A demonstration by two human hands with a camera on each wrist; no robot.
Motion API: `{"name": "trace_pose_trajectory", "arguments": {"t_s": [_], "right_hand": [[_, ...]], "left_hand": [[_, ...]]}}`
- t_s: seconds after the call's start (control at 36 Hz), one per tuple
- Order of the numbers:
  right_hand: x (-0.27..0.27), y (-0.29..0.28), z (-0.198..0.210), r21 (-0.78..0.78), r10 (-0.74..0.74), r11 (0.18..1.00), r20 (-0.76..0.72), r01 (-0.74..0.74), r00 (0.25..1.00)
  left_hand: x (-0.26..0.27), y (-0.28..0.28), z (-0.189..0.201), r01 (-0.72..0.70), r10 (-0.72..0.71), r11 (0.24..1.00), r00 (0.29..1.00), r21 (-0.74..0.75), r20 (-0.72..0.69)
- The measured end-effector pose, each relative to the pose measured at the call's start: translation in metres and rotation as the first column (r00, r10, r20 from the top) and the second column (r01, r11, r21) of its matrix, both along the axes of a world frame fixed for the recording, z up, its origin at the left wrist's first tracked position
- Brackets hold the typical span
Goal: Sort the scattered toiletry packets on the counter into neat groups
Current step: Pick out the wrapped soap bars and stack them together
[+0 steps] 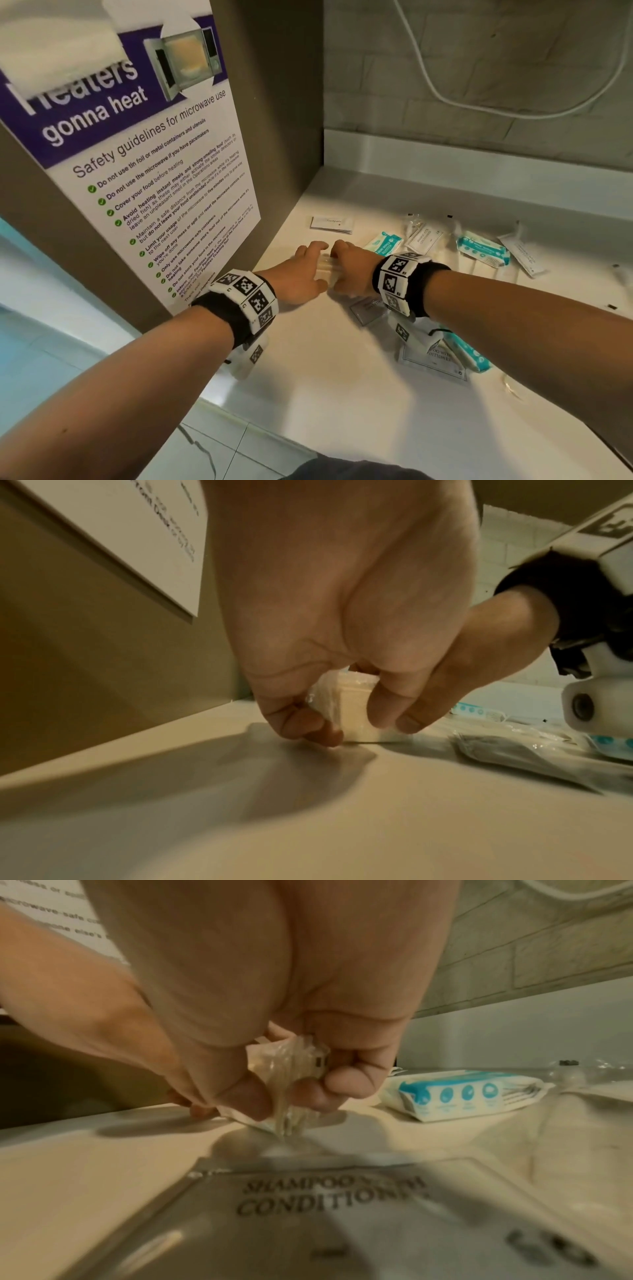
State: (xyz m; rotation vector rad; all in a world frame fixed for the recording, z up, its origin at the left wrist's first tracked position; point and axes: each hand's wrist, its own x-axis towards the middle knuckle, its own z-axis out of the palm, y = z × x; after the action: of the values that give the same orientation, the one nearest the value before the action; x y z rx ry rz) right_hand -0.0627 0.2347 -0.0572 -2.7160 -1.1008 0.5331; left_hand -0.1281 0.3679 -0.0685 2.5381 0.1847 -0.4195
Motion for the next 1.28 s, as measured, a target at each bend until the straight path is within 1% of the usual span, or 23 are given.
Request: {"name": "trace_pose_trajectory", "arguments": {"t_s": [0.11, 0.22, 0.28, 0.36, 0.53, 0.69, 0.89, 1.03, 1.11, 1.19, 1.28], "right_hand": [[0.007, -0.002, 0.004, -0.011, 0.026, 1.000, 0.001, -0.026, 1.000], [0.009, -0.005, 0.010, -0.044, 0.042, 0.998, 0.063, -0.039, 0.997], [0.009, -0.005, 0.011, -0.056, 0.043, 0.998, 0.075, -0.039, 0.996], [0.008, -0.004, 0.008, -0.070, 0.050, 0.996, 0.044, -0.047, 0.998], [0.009, -0.003, 0.005, -0.060, 0.054, 0.997, 0.017, -0.053, 0.998], [0.011, -0.003, 0.004, -0.046, 0.017, 0.999, 0.010, -0.016, 1.000], [0.013, -0.004, 0.003, -0.041, -0.018, 0.999, 0.001, 0.018, 1.000], [0.019, -0.008, 0.000, 0.020, -0.065, 0.998, -0.055, 0.066, 0.996], [0.022, -0.012, 0.002, 0.037, -0.089, 0.995, -0.091, 0.092, 0.992], [0.025, -0.013, 0.002, 0.087, -0.123, 0.987, -0.114, 0.133, 0.986], [0.029, -0.015, 0.003, 0.120, -0.162, 0.976, -0.150, 0.180, 0.975]], "left_hand": [[-0.001, 0.005, 0.000, 0.043, -0.043, 0.999, 0.999, 0.019, 0.011], [0.000, 0.006, 0.004, 0.071, -0.073, 0.997, 0.995, 0.032, 0.071], [0.001, 0.006, 0.005, 0.085, -0.088, 0.995, 0.993, 0.044, 0.073], [-0.001, 0.005, 0.002, 0.098, -0.100, 0.994, 0.994, 0.057, 0.047], [-0.001, 0.003, 0.002, 0.096, -0.099, 0.995, 0.992, 0.040, 0.072], [-0.001, 0.004, 0.004, 0.074, -0.072, 0.997, 0.995, -0.016, 0.066], [0.002, 0.007, -0.003, -0.001, 0.007, 0.997, 0.996, -0.082, 0.083], [0.004, 0.015, -0.007, -0.057, 0.074, 0.987, 0.991, -0.149, 0.112], [0.004, 0.017, -0.010, -0.101, 0.129, 0.974, 0.983, -0.202, 0.133], [0.005, 0.019, -0.010, -0.125, 0.159, 0.964, 0.978, -0.234, 0.132], [0.008, 0.020, -0.010, -0.175, 0.221, 0.931, 0.969, -0.321, 0.113]]}}
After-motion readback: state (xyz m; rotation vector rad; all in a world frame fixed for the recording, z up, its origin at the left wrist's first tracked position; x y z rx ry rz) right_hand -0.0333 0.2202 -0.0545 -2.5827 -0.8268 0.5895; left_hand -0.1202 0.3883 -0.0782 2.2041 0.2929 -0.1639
